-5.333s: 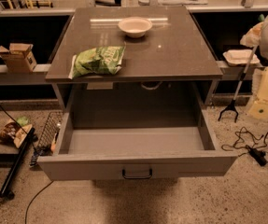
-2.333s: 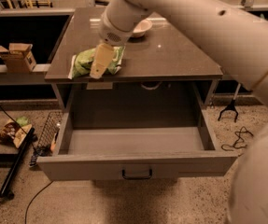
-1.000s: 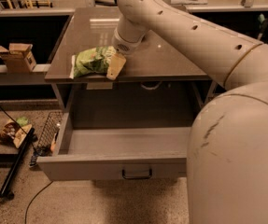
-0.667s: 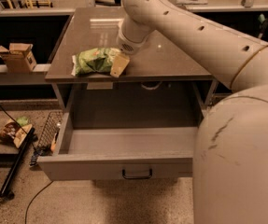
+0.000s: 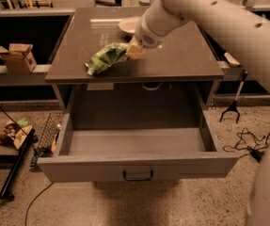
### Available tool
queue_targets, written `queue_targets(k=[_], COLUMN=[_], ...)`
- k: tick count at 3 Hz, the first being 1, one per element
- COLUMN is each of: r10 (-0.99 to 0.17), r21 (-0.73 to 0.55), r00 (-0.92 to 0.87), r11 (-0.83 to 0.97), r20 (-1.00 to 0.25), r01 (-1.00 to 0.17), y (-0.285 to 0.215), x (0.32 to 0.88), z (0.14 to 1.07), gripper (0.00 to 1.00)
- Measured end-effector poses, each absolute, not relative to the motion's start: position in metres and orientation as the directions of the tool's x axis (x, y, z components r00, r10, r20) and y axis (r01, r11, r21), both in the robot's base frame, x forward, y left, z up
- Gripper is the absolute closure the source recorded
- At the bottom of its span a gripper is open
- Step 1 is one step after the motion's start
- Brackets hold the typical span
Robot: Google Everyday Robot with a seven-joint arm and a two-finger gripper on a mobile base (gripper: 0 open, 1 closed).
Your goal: Place green jalapeno chip bag into top drawer
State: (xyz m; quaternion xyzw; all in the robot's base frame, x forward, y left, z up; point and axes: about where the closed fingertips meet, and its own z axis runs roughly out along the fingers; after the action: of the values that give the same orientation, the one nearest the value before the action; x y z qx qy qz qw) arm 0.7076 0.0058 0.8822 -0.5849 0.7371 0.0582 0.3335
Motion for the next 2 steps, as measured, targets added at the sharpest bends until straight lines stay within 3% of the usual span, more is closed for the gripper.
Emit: queue_targets(k=[1, 2], r10=[-0.786, -0.76], r21=[-0.302, -0.266], r00=[-0.092, -0.136], r11=[0.339, 0.381], r20=[-0.611, -0.635], r01=[-0.891, -0.885], y=[-0.018, -0.051], x=[0.676, 0.631], z=[0.906, 0.912], gripper=[1.0, 1.0])
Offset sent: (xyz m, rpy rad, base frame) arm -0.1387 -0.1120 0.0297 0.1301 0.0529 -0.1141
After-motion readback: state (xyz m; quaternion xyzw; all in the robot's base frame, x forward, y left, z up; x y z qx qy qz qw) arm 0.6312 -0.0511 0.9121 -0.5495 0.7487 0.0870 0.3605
